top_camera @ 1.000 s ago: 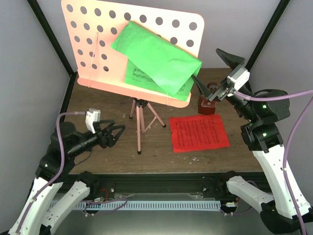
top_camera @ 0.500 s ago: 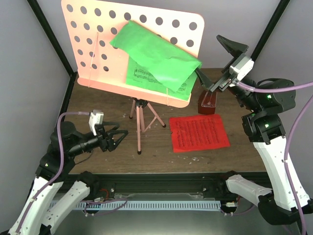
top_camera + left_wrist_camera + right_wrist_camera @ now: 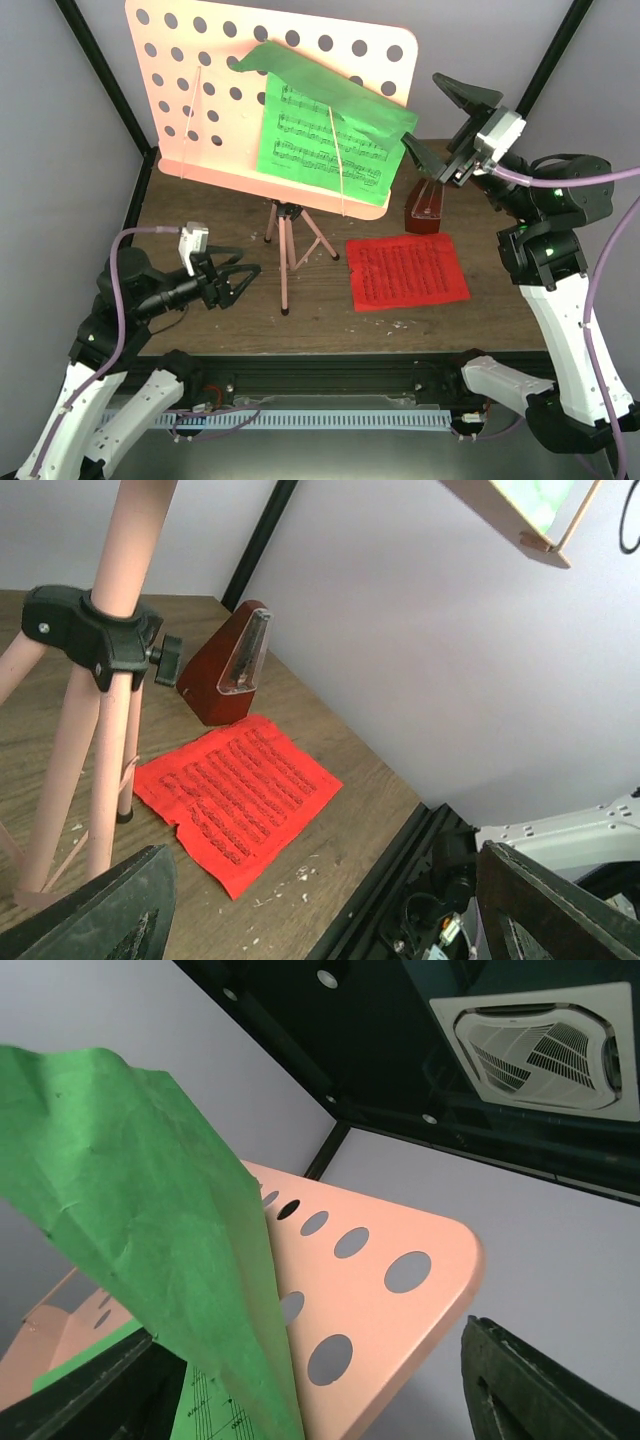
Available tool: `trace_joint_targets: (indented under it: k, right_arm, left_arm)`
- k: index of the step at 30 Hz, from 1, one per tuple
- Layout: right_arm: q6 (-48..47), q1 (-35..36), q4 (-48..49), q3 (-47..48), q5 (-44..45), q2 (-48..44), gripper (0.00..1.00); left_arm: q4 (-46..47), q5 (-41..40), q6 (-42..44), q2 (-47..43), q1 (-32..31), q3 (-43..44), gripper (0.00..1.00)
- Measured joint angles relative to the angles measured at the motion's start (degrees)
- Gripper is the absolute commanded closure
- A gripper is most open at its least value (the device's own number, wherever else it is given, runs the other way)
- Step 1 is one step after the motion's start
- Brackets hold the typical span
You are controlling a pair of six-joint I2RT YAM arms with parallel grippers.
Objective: Pack up the instrument practice props
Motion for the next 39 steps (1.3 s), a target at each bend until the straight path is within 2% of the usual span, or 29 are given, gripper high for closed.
trace_joint_targets:
  k: [6,15,18,21,29,33,39]
  right_arm:
    - [1.5,0.1,0.0,1.4,-1.4,1.3,0.42]
    - [3.1,0.3,0.0,2.3,-2.6,1.8,0.62]
    - [3.2,0.4,0.0,2.3,-3.0,1.8,0.67]
    - [3.5,0.4,0.0,2.3,-3.3,1.8,0.70]
    - [4.8,0.4,0.7,2.3,-4.3,2.3,0.83]
    - [5.6,0.5,1.1,2.3,-5.0,2.6,0.92]
    - [6.7,0.5,2.1,2.2,-5.4,2.6,0.99]
  left_arm:
    - [0.2,0.5,-0.2,2.2,0.0,3.7,0.19]
    - [1.8,3.3,-2.7,10.4,0.0,12.9,0.36]
    - [3.7,4.3,-4.7,13.6,-0.4,16.6,0.38]
    - [5.8,4.6,-6.5,16.7,-2.3,20.3,0.40]
    - [11.0,-1.1,-9.7,27.2,-12.6,33.3,0.42]
    - [13.9,-3.3,-11.1,32.8,-15.5,38.4,0.44]
    - [16.6,-6.7,-12.4,38.8,-18.4,42.9,0.46]
